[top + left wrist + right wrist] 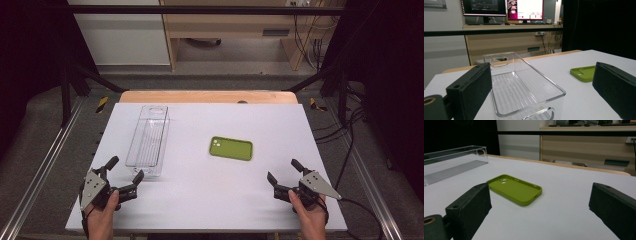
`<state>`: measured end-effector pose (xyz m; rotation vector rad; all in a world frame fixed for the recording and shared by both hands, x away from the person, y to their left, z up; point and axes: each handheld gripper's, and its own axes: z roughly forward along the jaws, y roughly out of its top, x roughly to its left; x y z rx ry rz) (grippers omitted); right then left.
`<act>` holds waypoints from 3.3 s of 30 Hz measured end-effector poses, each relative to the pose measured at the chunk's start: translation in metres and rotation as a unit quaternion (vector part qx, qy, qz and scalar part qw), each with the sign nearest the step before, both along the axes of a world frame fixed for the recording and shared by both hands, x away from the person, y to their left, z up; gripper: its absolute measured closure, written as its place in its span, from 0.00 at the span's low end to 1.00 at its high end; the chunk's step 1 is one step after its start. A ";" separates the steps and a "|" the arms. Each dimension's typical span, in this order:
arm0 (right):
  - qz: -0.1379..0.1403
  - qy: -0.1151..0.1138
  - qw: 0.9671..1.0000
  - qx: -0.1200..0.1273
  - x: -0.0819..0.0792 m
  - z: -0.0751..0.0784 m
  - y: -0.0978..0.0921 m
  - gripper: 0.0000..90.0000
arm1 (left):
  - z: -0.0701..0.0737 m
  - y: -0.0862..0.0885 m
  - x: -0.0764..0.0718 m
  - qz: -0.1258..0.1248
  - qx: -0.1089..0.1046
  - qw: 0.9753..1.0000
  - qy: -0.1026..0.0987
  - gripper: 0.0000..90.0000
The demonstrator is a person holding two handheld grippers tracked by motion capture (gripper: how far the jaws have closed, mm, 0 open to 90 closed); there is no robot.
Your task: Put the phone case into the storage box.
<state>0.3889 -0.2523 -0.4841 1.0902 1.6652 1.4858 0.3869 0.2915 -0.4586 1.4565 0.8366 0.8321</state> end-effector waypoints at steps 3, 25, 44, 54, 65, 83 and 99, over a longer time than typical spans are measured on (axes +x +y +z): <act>0.002 0.013 1.000 0.004 0.000 0.000 0.002 0.05 | 0.000 -0.001 0.000 -0.002 0.003 1.000 0.001 0.02; 0.015 0.091 0.984 -0.151 0.034 0.032 0.028 0.09 | -0.001 0.000 -0.001 0.001 0.011 1.000 0.005 0.02; 0.101 0.147 0.935 -0.305 0.080 0.054 0.070 0.12 | 0.000 -0.005 -0.001 -0.015 0.025 1.000 0.006 0.02; 0.117 0.164 0.925 -0.322 0.087 0.051 0.087 0.15 | 0.000 -0.005 -0.002 -0.013 0.022 1.000 0.008 0.02; 0.141 0.170 0.911 -0.349 0.097 0.055 0.104 0.15 | 0.000 -0.004 -0.002 -0.013 0.020 1.000 0.007 0.02; 0.156 0.187 0.898 -0.367 0.112 0.052 0.119 0.18 | 0.001 -0.005 -0.003 -0.015 0.019 1.000 0.007 0.02; 0.173 0.201 0.888 -0.376 0.130 0.039 0.125 0.32 | 0.000 -0.003 -0.003 -0.012 0.018 1.000 0.007 0.02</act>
